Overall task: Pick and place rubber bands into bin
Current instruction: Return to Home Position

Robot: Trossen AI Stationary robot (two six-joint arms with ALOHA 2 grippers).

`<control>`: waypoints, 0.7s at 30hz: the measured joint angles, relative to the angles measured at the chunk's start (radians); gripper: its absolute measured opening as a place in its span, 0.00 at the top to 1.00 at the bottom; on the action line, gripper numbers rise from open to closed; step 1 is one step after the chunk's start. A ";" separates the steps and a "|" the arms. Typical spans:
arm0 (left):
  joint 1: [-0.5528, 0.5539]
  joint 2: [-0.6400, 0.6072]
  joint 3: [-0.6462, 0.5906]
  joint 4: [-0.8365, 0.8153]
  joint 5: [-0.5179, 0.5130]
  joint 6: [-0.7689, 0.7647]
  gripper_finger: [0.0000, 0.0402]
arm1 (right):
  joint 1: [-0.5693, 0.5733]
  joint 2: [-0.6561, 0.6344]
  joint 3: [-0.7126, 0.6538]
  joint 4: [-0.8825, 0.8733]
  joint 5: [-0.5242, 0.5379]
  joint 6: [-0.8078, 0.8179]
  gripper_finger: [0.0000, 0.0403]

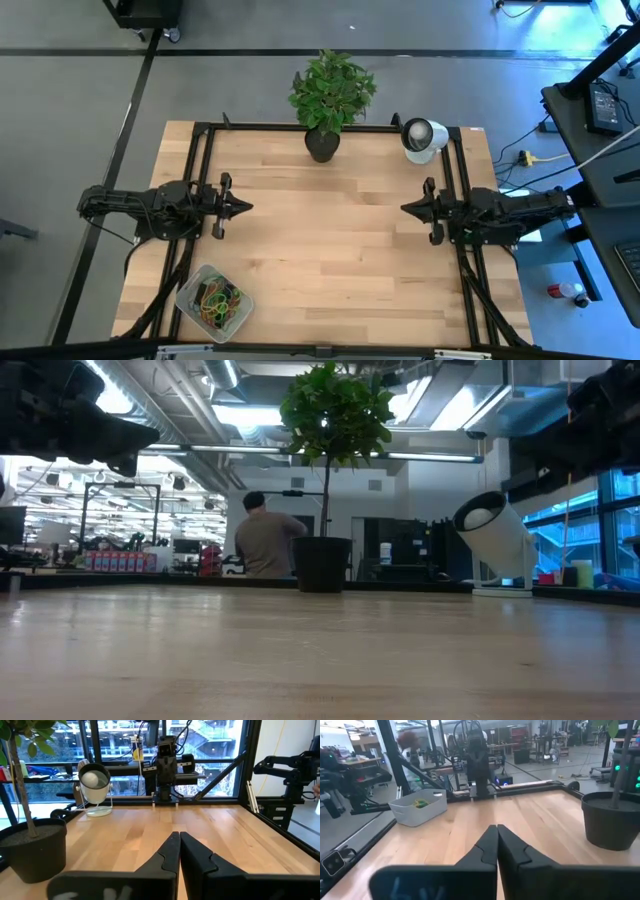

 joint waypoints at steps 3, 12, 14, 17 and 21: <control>0.000 0.000 0.000 0.000 0.000 0.000 0.98 | 0.000 0.004 0.000 0.001 0.001 0.008 0.97; 0.000 0.000 0.000 0.000 0.000 0.000 0.99 | 0.000 0.003 0.000 0.002 0.002 0.005 0.93; 0.000 0.000 0.000 0.000 0.000 0.000 0.99 | 0.000 0.003 0.000 0.002 0.002 0.005 0.94; 0.000 0.000 0.000 0.000 0.000 0.000 0.98 | 0.000 0.003 0.000 0.002 0.002 0.004 0.94; 0.000 0.000 0.000 0.000 0.000 0.000 0.98 | 0.000 0.003 0.000 0.002 0.002 0.004 0.95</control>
